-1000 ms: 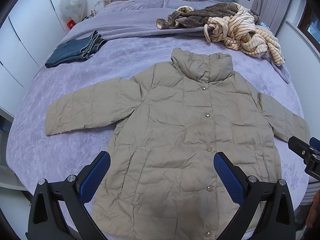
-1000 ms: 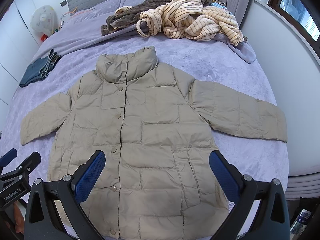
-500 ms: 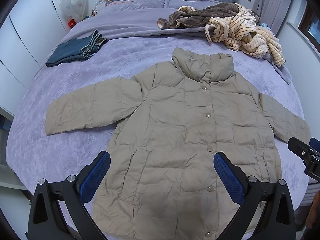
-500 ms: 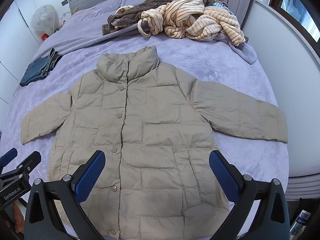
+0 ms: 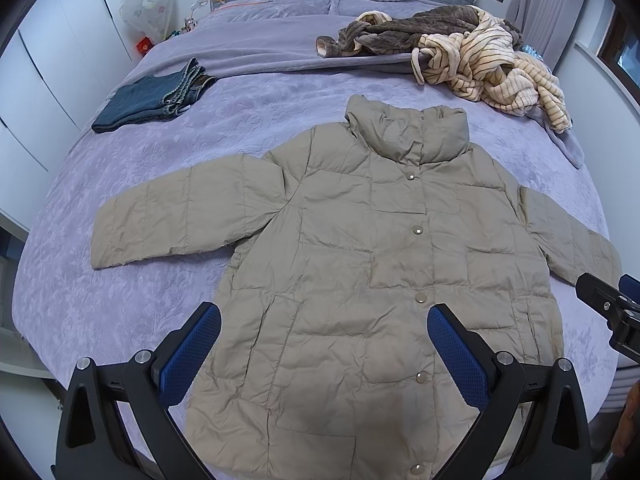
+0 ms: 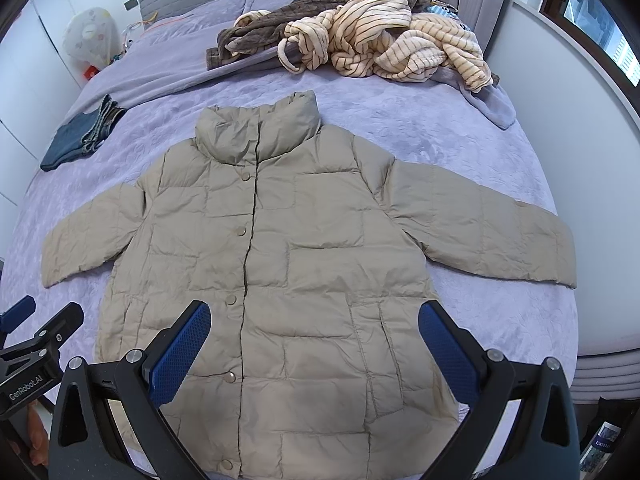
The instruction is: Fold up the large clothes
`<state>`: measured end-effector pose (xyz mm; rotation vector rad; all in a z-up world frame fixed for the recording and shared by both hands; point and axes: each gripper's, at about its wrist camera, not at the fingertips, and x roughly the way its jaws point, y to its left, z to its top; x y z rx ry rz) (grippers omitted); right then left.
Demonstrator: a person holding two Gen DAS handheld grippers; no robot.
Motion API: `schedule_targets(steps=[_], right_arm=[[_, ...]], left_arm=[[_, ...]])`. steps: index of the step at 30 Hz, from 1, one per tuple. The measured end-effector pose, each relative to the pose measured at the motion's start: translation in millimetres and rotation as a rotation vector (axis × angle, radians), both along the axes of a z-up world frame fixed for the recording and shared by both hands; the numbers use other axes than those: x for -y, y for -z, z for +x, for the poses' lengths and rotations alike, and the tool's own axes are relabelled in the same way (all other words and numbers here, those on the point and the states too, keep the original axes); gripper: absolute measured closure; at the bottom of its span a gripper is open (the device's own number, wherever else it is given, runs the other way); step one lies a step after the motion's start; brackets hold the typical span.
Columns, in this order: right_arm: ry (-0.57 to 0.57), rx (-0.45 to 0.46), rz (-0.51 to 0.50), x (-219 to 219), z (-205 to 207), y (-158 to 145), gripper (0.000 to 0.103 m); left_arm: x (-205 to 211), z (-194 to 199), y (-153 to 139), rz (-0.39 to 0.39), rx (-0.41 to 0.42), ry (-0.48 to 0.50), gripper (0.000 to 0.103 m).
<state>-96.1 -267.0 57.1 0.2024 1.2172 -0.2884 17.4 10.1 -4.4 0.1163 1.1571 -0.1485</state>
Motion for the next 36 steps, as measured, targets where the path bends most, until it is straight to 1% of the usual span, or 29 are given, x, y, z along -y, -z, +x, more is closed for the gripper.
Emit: schedule_targets(steps=[36], right_arm=[[0.001,-0.005,-0.001,-1.0,1.8,1.0,0.000]], left_arm=[[-7.6,2.4,4.7,-0.001,-0.008,-0.001,0.000]])
